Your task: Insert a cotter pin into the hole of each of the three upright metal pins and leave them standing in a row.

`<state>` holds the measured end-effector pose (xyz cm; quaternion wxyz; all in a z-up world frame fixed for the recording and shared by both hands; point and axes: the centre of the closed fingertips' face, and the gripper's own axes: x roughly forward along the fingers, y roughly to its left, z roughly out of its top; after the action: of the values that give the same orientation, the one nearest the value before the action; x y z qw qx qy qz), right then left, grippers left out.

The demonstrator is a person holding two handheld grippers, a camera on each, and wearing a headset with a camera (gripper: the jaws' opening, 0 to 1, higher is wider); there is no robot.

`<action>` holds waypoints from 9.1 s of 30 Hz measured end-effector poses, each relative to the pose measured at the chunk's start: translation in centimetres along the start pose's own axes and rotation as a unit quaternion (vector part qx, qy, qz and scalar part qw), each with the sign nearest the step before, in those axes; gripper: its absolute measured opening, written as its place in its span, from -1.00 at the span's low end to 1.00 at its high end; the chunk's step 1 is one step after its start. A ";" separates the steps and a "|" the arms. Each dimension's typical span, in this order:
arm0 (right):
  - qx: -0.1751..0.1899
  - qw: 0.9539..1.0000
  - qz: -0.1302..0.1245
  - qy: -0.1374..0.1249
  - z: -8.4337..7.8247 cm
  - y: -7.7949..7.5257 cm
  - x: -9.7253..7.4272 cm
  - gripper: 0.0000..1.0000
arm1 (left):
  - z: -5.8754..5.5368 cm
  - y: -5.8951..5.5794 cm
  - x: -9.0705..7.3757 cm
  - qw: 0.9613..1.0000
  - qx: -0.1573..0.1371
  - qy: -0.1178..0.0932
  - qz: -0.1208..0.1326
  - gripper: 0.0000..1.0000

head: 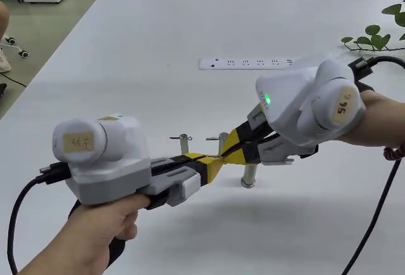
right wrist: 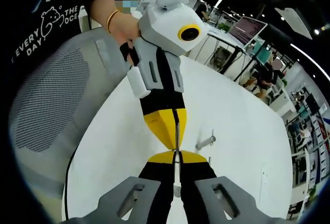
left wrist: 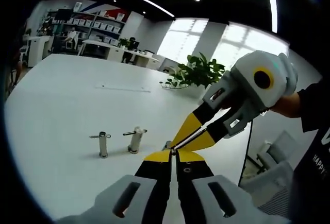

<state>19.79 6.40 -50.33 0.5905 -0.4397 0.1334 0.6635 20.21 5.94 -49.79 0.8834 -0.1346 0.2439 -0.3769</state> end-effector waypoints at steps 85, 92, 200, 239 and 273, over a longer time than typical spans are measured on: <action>0.353 0.914 0.100 -0.174 0.7 3.7 -1.5 -0.82 | -0.8 -2.8 -2.2 0.989 0.092 0.008 -0.114 -1.00; 0.346 0.914 0.118 -0.176 1.0 4.6 -1.5 -0.84 | -1.0 -3.6 -2.2 0.985 0.101 0.012 -0.138 -1.00; 0.278 0.953 0.021 0.121 -12.2 2.3 -1.8 -1.00 | -6.0 2.6 9.6 0.982 0.173 0.058 0.052 -0.79; 0.262 0.958 0.026 0.116 -11.0 1.8 -1.4 -1.00 | -6.6 2.8 9.8 0.980 0.177 0.072 0.060 -0.80; 0.260 0.960 0.016 0.098 -10.9 1.5 0.3 -1.00 | -6.7 2.9 10.0 0.980 0.173 0.078 0.065 -0.80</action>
<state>23.16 -1.37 -57.38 0.6576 -0.3313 0.3659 0.5692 24.31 0.27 -59.98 0.8944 0.0662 0.2513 -0.3641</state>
